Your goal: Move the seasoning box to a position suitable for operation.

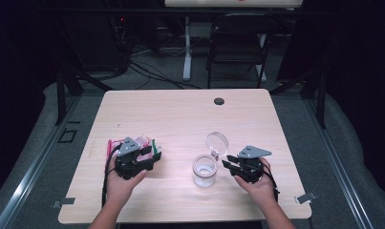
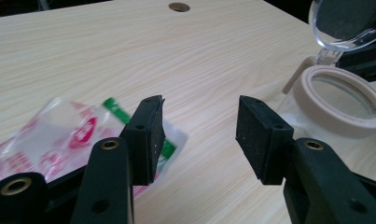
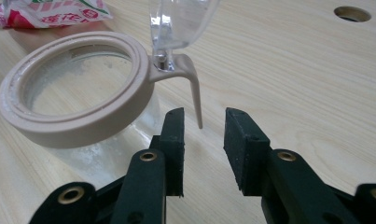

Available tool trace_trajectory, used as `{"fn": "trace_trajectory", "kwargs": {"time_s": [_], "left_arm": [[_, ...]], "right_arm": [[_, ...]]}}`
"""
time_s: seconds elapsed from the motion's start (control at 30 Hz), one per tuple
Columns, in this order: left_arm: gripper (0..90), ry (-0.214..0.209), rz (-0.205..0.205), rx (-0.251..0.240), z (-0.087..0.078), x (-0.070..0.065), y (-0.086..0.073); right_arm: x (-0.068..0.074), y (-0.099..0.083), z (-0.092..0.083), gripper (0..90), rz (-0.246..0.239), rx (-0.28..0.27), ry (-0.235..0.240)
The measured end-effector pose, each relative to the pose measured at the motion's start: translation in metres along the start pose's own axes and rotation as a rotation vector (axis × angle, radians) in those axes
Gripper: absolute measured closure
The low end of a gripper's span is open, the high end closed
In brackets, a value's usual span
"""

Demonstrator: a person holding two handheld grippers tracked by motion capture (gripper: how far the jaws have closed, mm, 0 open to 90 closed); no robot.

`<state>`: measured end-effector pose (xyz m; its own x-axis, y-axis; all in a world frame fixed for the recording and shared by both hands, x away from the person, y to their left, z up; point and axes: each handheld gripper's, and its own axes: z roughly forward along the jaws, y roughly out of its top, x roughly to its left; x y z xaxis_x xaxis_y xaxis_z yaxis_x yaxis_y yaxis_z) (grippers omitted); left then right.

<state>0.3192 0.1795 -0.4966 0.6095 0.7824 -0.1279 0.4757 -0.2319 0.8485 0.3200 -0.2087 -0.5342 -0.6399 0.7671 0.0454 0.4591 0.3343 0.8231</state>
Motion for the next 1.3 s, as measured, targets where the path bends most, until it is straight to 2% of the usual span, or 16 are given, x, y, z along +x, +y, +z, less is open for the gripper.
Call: {"fn": "trace_trajectory", "kwargs": {"time_s": [0.07, 0.17, 0.37, 0.43, 0.6, 0.8, 1.07, 1.3], "left_arm": [[51.5, 0.007, -0.008, -0.006, -0.005, 0.006, -0.004], [50.0, 0.046, 0.015, 0.012, -0.012, 0.015, -0.013], [49.9, 0.071, 0.027, 0.052, -0.014, 0.019, -0.030], [49.7, 0.081, 0.033, 0.073, -0.014, 0.020, -0.036], [47.4, 0.102, 0.020, 0.056, -0.017, 0.022, -0.041], [47.5, 0.105, 0.013, 0.054, -0.018, 0.022, -0.045], [47.5, 0.111, 0.027, 0.066, -0.018, 0.021, -0.048], [47.6, 0.109, 0.018, 0.062, -0.018, 0.021, -0.050]], "right_arm": [[-0.001, -0.001, -0.002, 70.5, 0.006, -0.003, -0.008], [-0.001, -0.002, -0.006, 73.2, 0.031, -0.010, 0.012], [0.003, 0.003, -0.013, 73.8, 0.028, -0.045, 0.021], [0.004, 0.007, -0.015, 73.5, 0.045, -0.064, 0.047], [0.008, 0.013, -0.012, 71.2, 0.056, -0.081, 0.068], [0.008, 0.018, -0.011, 71.8, 0.078, -0.095, 0.079], [0.003, 0.020, -0.004, 74.1, 0.118, -0.103, 0.096], [0.001, 0.023, 0.001, 74.5, 0.125, -0.109, 0.087]]}}
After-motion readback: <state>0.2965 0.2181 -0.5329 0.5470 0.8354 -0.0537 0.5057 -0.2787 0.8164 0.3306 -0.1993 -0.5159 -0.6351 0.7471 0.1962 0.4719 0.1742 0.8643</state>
